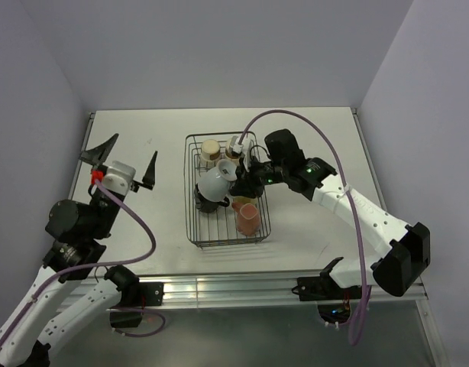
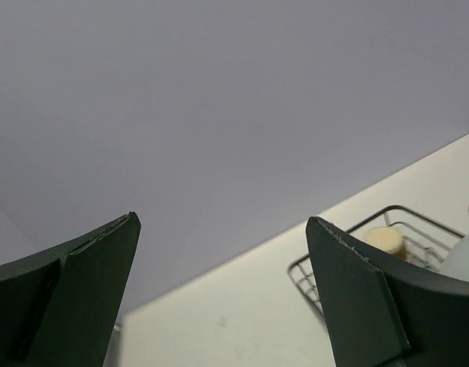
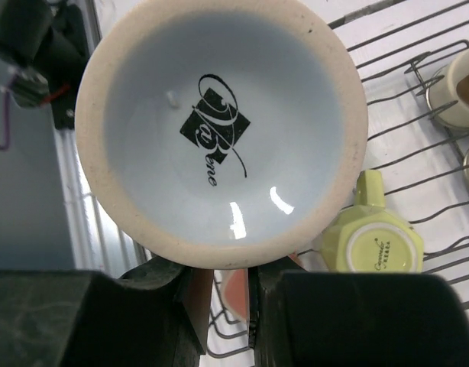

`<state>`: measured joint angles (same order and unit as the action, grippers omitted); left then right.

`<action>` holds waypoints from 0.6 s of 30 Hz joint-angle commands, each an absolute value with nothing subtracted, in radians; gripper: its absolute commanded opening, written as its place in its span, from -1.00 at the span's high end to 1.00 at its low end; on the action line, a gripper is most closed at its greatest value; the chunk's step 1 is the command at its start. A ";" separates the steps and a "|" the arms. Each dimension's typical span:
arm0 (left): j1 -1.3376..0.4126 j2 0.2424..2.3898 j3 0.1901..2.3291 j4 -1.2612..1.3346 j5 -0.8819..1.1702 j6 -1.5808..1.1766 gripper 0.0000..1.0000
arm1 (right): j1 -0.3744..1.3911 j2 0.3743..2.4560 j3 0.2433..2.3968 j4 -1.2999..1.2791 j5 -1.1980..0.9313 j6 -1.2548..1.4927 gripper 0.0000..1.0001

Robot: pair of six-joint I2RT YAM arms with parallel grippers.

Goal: Load the cups into the dish rack

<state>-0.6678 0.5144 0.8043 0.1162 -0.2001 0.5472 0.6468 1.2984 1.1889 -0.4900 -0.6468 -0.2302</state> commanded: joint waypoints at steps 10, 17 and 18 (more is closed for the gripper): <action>-0.446 0.730 1.031 -0.350 -0.015 -0.205 -0.99 | 0.722 1.353 1.210 -0.428 -0.658 -0.528 1.00; -0.436 0.767 1.057 -0.305 -0.029 -0.207 -0.99 | 0.801 1.324 1.117 -0.325 -0.522 -0.301 1.00; -0.436 0.770 1.063 -0.304 -0.034 -0.209 -0.99 | 0.808 1.313 1.108 -0.319 -0.488 -0.270 1.00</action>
<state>-0.4419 0.7753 1.0000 -0.3271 -0.0494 -0.1650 0.7811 1.3640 1.1217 -0.4454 -0.5602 -0.3897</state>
